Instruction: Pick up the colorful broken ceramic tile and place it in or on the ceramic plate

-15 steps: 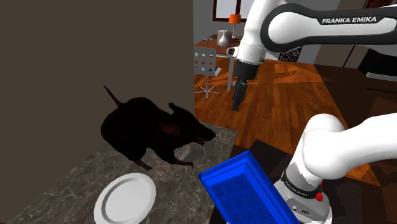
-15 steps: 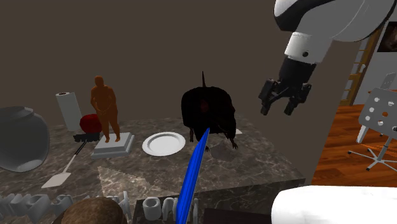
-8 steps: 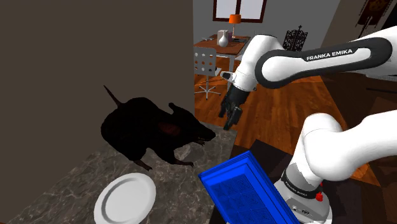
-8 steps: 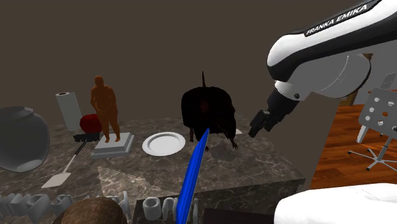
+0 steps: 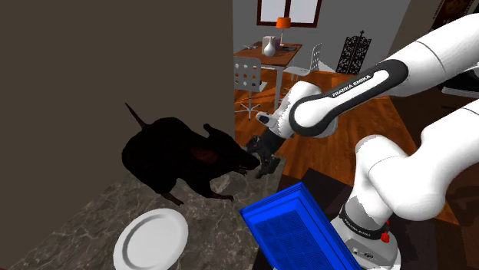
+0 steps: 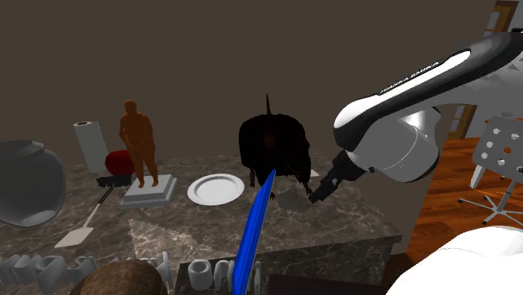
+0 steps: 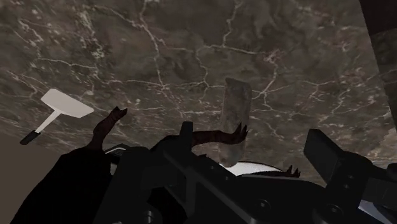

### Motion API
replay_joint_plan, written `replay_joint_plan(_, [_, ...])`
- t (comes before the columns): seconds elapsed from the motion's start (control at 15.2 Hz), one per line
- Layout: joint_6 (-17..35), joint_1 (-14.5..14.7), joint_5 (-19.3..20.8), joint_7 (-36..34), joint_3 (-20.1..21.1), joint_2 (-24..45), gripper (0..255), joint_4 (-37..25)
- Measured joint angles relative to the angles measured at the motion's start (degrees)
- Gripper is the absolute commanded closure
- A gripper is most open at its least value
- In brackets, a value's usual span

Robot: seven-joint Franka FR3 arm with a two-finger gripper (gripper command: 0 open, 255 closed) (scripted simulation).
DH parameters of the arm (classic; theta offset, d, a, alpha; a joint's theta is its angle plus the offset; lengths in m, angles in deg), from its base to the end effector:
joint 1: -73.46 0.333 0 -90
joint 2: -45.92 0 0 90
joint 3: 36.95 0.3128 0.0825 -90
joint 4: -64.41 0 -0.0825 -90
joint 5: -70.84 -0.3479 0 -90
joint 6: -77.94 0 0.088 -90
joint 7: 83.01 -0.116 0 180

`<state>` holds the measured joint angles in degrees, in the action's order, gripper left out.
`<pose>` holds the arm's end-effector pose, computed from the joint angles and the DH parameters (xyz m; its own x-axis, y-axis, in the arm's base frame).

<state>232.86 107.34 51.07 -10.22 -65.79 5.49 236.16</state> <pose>0.3024 0.0394 0.3601 0.3571 0.7514 0.5549 0.8944 -0.4464 0.0288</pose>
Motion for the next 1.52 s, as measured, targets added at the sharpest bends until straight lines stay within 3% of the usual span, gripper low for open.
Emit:
replay_joint_plan(0.53, [12.2, 16.4, -7.9, 8.2, -10.9, 8.3, 0, -0.9])
replay_joint_plan(0.92, [13.1, 17.8, -8.5, 8.7, -11.9, 8.9, 0, -1.1])
replay_joint_plan(0.99, [13.1, 17.8, -8.5, 8.7, -11.9, 8.9, 255, -1.1])
replay_joint_plan(1.52, [13.1, 17.8, -8.6, 8.6, -11.8, 8.9, 255, -1.1])
